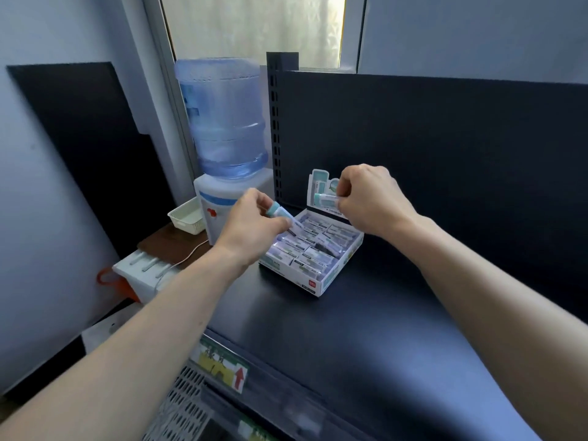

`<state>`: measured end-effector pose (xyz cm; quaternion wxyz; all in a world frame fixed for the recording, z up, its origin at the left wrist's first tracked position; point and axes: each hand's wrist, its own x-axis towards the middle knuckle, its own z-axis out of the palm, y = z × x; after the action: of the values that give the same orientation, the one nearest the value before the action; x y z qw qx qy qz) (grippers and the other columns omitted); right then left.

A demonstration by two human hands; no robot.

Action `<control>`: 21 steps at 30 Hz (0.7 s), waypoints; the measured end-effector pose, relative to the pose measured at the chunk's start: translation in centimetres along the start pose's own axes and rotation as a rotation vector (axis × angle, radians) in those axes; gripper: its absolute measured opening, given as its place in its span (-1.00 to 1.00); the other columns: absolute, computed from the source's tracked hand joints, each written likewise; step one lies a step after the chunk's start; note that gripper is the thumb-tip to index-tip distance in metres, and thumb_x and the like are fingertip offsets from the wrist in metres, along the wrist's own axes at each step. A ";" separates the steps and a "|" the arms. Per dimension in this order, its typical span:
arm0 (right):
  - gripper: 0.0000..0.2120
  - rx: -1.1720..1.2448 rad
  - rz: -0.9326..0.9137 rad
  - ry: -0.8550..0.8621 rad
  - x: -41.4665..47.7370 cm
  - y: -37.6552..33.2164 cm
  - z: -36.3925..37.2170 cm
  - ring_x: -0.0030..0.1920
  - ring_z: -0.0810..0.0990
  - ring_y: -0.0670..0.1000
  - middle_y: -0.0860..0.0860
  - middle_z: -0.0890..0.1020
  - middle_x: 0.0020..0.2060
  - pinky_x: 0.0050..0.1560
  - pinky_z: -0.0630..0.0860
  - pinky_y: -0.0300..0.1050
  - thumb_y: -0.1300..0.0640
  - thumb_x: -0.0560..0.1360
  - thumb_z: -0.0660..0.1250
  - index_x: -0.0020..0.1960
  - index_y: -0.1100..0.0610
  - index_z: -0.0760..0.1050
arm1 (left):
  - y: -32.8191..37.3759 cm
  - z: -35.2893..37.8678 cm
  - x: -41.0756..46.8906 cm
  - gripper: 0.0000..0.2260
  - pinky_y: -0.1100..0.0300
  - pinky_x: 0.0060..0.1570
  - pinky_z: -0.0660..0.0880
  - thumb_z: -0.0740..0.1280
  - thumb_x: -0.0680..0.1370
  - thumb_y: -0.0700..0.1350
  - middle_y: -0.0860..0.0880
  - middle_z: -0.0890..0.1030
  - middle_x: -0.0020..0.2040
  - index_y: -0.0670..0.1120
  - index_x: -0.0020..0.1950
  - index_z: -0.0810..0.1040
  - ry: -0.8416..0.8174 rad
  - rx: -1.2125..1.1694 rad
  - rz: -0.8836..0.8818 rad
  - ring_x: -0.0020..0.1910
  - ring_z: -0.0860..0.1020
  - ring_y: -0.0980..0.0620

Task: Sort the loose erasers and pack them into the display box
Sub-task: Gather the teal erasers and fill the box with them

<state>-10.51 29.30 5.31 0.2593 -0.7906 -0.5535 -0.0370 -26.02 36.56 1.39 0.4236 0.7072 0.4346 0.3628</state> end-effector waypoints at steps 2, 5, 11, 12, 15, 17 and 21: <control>-0.87 -0.008 0.013 -0.011 0.3 0.1 0.2 -0.12 0.55 0.13 0.10 0.58 -0.10 -0.13 0.58 0.01 0.34 0.43 0.23 -0.12 0.20 0.53 | -0.1 0.2 0.9 -0.76 0.11 -0.16 0.43 0.43 0.46 -0.21 -0.16 0.60 -0.05 0.00 -0.17 0.37 0.009 0.004 -0.003 -0.13 0.52 -0.04; -0.86 -0.030 0.044 -0.036 0.6 0.2 0.9 -0.14 0.55 0.15 0.10 0.58 -0.12 -0.17 0.56 0.01 0.34 0.42 0.21 -0.12 0.21 0.53 | -0.4 0.5 2.7 -0.77 0.13 -0.17 0.41 0.42 0.46 -0.23 -0.14 0.58 -0.09 -0.01 -0.20 0.38 -0.025 0.022 0.006 -0.14 0.50 -0.02; -0.87 -0.077 0.147 -0.065 2.0 -0.1 2.2 -0.15 0.56 0.15 0.10 0.58 -0.14 -0.18 0.57 0.04 0.34 0.42 0.21 -0.12 0.22 0.52 | -1.4 1.4 6.0 -0.85 0.23 -0.27 0.38 0.45 0.44 -0.21 0.01 0.50 -0.26 -0.08 -0.16 0.48 -0.190 0.061 0.058 -0.25 0.45 0.05; -0.88 -0.093 0.167 -0.067 2.3 -0.3 2.4 -0.14 0.56 0.15 0.10 0.58 -0.14 -0.18 0.57 0.05 0.34 0.42 0.22 -0.11 0.22 0.51 | -1.7 1.5 6.5 -0.86 0.24 -0.30 0.37 0.45 0.45 -0.20 0.01 0.51 -0.25 -0.10 -0.13 0.50 -0.221 0.066 0.064 -0.27 0.45 0.07; -0.90 -0.134 0.209 -0.076 2.9 -0.9 3.5 -0.16 0.56 0.16 0.10 0.57 -0.15 -0.21 0.56 0.05 0.33 0.42 0.22 -0.12 0.24 0.50 | -2.5 1.7 7.8 -0.87 0.28 -0.36 0.35 0.44 0.45 -0.18 0.02 0.52 -0.26 -0.11 -0.10 0.50 -0.280 0.070 0.088 -0.31 0.44 0.12; -0.90 -0.150 0.235 -0.086 3.2 -1.3 4.1 -0.17 0.55 0.14 0.08 0.57 -0.16 -0.22 0.54 0.02 0.33 0.43 0.22 -0.13 0.21 0.49 | -2.9 1.8 8.5 -0.84 0.25 -0.29 0.42 0.44 0.44 -0.19 0.01 0.53 -0.23 -0.10 -0.06 0.49 -0.322 0.052 0.117 -0.27 0.46 0.08; -0.92 -0.196 0.275 -0.109 3.6 -1.7 4.9 -0.15 0.55 0.12 0.08 0.57 -0.12 -0.17 0.55 0.01 0.31 0.47 0.27 -0.07 0.19 0.50 | -3.6 1.8 9.9 -0.84 0.12 -0.19 0.44 0.45 0.42 -0.21 0.01 0.51 -0.29 -0.11 -0.07 0.51 -0.415 0.040 0.163 -0.29 0.45 0.03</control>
<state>-11.78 35.02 2.98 0.1532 -0.8811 -0.4472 -0.0121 -21.99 46.10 -1.17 0.4591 0.8077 0.2865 0.2338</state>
